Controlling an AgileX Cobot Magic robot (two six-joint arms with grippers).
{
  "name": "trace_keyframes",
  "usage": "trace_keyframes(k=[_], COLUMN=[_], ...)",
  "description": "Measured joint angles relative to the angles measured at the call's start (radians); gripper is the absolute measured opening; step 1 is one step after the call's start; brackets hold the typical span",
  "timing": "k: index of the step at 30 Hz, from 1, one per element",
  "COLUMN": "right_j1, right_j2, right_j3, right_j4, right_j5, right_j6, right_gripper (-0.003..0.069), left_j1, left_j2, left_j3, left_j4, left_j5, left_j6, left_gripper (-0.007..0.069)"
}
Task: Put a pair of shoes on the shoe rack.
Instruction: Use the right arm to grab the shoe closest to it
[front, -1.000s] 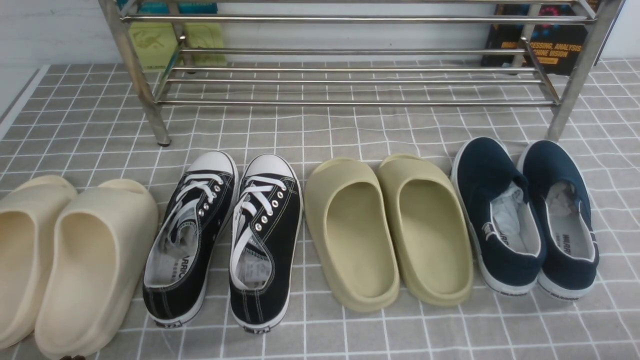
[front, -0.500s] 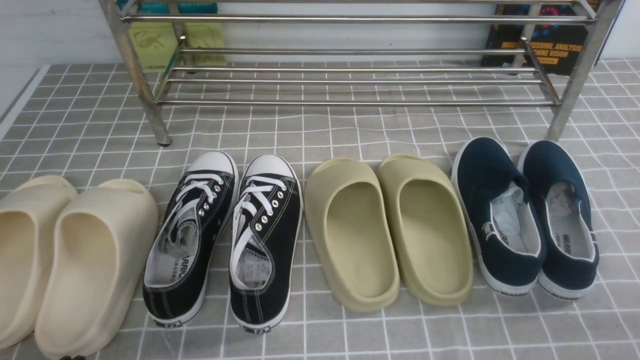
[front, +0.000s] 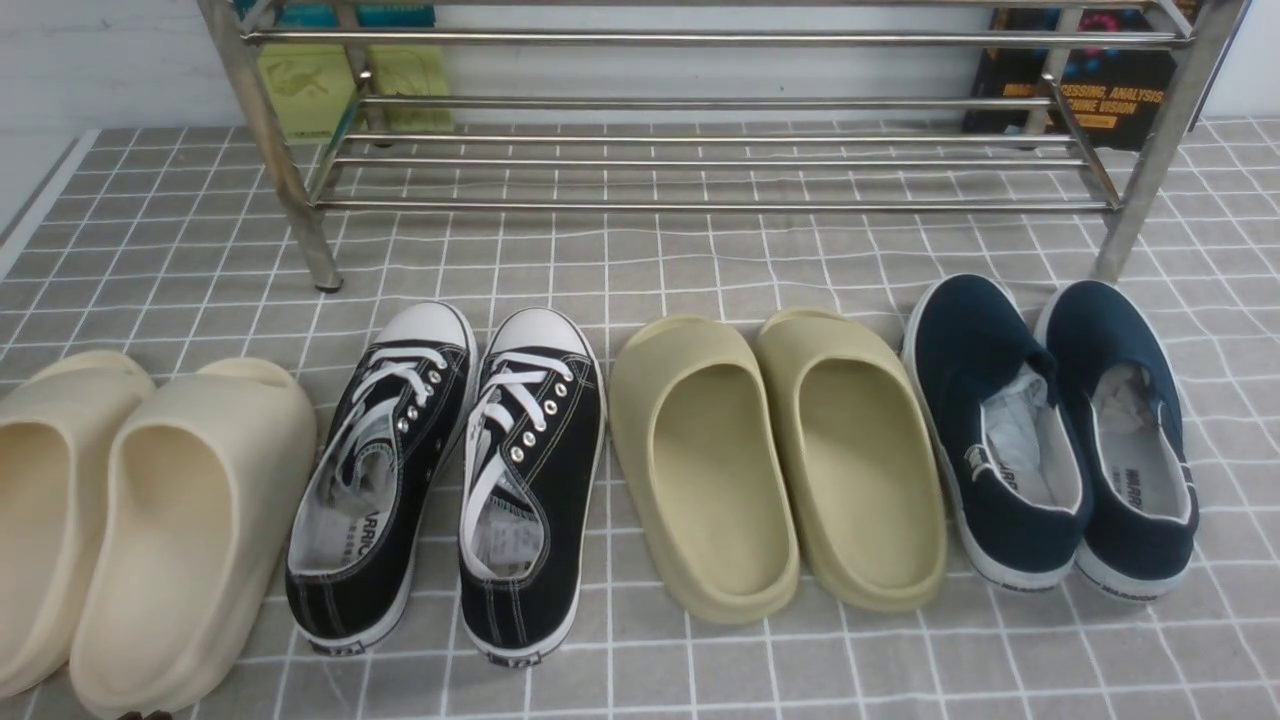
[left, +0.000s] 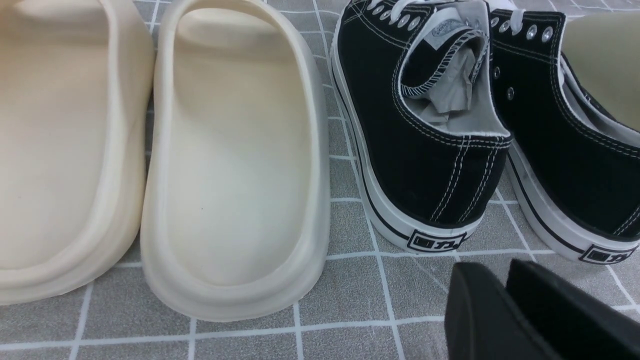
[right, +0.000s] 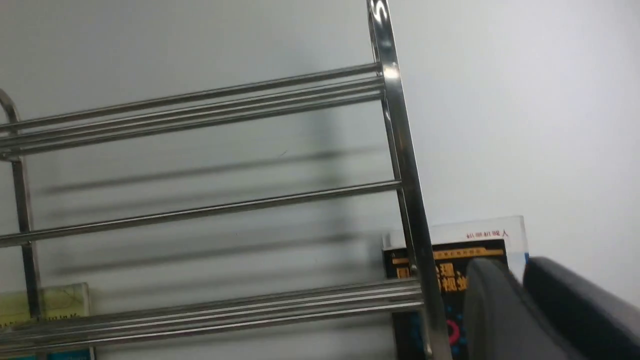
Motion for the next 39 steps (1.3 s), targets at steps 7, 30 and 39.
trace_keyframes(k=[7, 30, 39], right_j1=[0.004, 0.470, 0.474], right_j2=[0.436, 1.636, 1.712], right_j3=[-0.319, -1.071, -1.073], right_j4=[-0.051, -0.079, -0.089], right_j5=[0.400, 1.147, 1.086], right_j6=[0.001, -0.065, 0.000], right_gripper=[-0.0001, 0.0399, 0.0062], left_j1=[0.000, 0.000, 0.000], left_j2=[0.000, 0.000, 0.000], left_j3=[0.000, 0.000, 0.000], left_j4=[0.000, 0.000, 0.000], left_j5=[0.000, 0.000, 0.000], left_j6=[0.000, 0.000, 0.000], left_gripper=[0.0102, 0.0112, 0.0112])
